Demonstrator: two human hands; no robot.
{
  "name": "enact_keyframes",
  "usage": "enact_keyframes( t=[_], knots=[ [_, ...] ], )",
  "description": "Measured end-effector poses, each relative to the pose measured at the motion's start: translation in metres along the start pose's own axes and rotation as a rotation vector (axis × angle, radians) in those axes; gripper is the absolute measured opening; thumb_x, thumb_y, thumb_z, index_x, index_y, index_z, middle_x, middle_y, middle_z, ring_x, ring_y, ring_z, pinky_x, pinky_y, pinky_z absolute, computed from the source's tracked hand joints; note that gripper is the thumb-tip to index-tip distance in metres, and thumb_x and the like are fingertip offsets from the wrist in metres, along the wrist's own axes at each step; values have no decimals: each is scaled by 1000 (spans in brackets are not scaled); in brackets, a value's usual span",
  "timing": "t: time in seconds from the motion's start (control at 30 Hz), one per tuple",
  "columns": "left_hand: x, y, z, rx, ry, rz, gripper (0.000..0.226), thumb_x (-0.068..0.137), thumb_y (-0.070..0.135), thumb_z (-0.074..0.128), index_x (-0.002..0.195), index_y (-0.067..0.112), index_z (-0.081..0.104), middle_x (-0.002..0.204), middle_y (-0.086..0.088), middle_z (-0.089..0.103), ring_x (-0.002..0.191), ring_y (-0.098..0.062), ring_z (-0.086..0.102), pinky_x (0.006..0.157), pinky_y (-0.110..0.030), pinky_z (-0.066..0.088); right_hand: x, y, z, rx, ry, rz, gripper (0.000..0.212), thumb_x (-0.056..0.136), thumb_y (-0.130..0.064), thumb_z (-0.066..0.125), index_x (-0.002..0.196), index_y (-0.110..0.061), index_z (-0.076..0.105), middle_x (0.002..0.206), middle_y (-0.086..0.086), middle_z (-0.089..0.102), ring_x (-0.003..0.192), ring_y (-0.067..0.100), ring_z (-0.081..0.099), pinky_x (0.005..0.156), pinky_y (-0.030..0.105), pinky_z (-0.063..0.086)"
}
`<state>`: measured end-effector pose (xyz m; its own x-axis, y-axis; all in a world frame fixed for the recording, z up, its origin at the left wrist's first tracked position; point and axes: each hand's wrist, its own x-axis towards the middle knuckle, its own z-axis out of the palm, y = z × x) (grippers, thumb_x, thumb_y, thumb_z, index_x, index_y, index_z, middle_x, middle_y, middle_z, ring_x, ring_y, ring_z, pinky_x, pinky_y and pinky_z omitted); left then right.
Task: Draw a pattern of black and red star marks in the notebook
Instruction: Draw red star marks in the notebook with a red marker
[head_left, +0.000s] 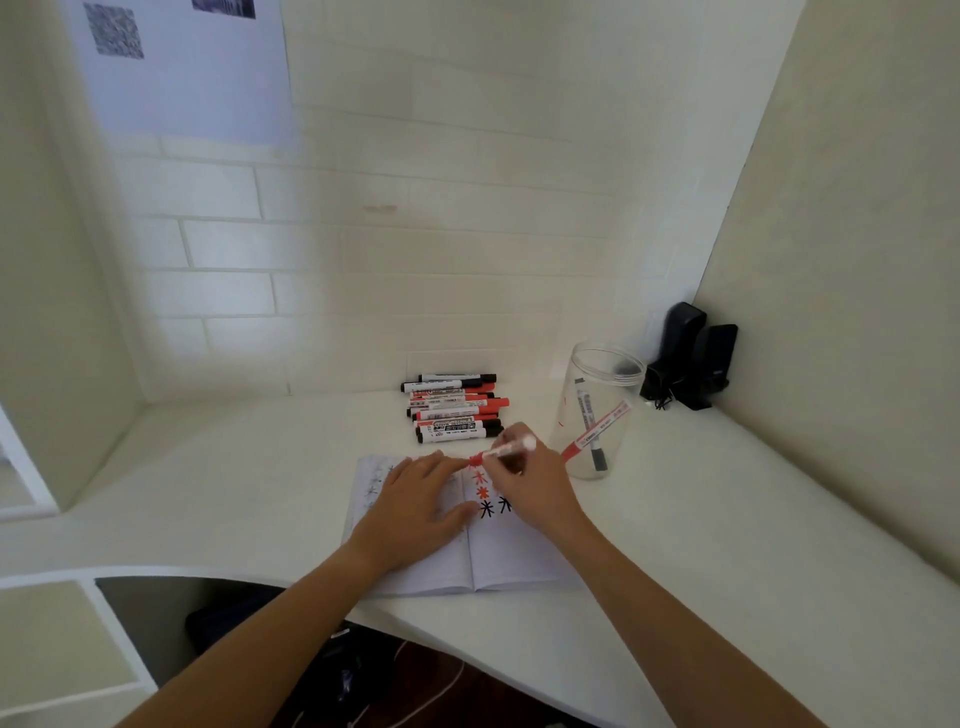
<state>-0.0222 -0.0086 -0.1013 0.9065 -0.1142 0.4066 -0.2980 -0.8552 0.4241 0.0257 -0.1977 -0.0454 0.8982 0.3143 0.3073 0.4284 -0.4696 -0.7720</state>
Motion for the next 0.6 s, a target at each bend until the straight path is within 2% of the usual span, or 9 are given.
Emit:
enact_keyframes(
  t=[0.07, 0.13, 0.2, 0.27, 0.37, 0.43, 0.5, 0.6],
  knots=[
    [-1, 0, 1, -8, 96, 6, 45, 94, 56, 53, 131, 29, 52, 124, 14, 57, 115, -6, 51, 108, -33, 35, -18, 3, 0, 141, -79, 38, 11, 95, -17, 70, 99, -18, 60, 79, 3, 75, 70, 13, 73, 66, 24, 60],
    [-2, 0, 0, -18, 107, 21, 35, 97, 50, 53, 124, 28, 55, 119, 12, 59, 109, -6, 53, 100, -31, 42, -31, 8, 4, 284, -132, 86, 9, 95, -16, 71, 100, -15, 63, 79, 6, 76, 73, 18, 75, 75, 32, 62],
    [-2, 0, -2, 2, 89, 102, 23, 101, 45, 47, 114, 30, 58, 107, 12, 59, 98, -8, 53, 88, -34, 47, -38, 12, 8, 375, -140, 118, 12, 95, -18, 72, 101, -13, 64, 80, 9, 76, 74, 24, 75, 77, 37, 63],
    [-3, 1, -5, 18, 79, 133, 28, 103, 47, 39, 106, 29, 60, 99, 12, 58, 91, -8, 49, 81, -34, 46, -39, 13, 7, 450, -91, 158, 16, 95, -19, 73, 105, -12, 63, 83, 13, 77, 74, 25, 74, 74, 36, 62],
    [-4, 2, -5, 30, 96, 117, 41, 104, 53, 28, 105, 28, 61, 98, 13, 56, 90, -8, 46, 81, -31, 44, -35, 15, -3, 622, 25, 206, 15, 94, -13, 75, 104, -6, 67, 87, 18, 76, 76, 24, 72, 74, 33, 62],
    [-4, 2, -3, 60, 76, 127, 43, 105, 51, 28, 109, 26, 63, 100, 12, 56, 92, -7, 45, 83, -29, 43, -31, 20, -11, 495, 28, 145, 14, 92, -19, 78, 94, -7, 69, 82, 10, 75, 76, 16, 69, 73, 27, 59],
    [-4, 2, -3, 75, 56, 143, 42, 106, 48, 29, 109, 24, 64, 99, 12, 54, 92, -7, 43, 83, -29, 42, -29, 26, -18, 246, 6, 42, 22, 90, -29, 80, 86, -12, 66, 75, 0, 71, 69, 5, 61, 67, 16, 48],
    [-4, 2, -3, 76, 67, 153, 36, 106, 47, 30, 103, 25, 59, 98, 13, 49, 90, -8, 40, 81, -26, 39, -23, 35, -25, -64, 48, -182, 30, 85, -45, 79, 86, -19, 66, 80, -9, 63, 75, 6, 56, 69, 16, 41]
  ],
)
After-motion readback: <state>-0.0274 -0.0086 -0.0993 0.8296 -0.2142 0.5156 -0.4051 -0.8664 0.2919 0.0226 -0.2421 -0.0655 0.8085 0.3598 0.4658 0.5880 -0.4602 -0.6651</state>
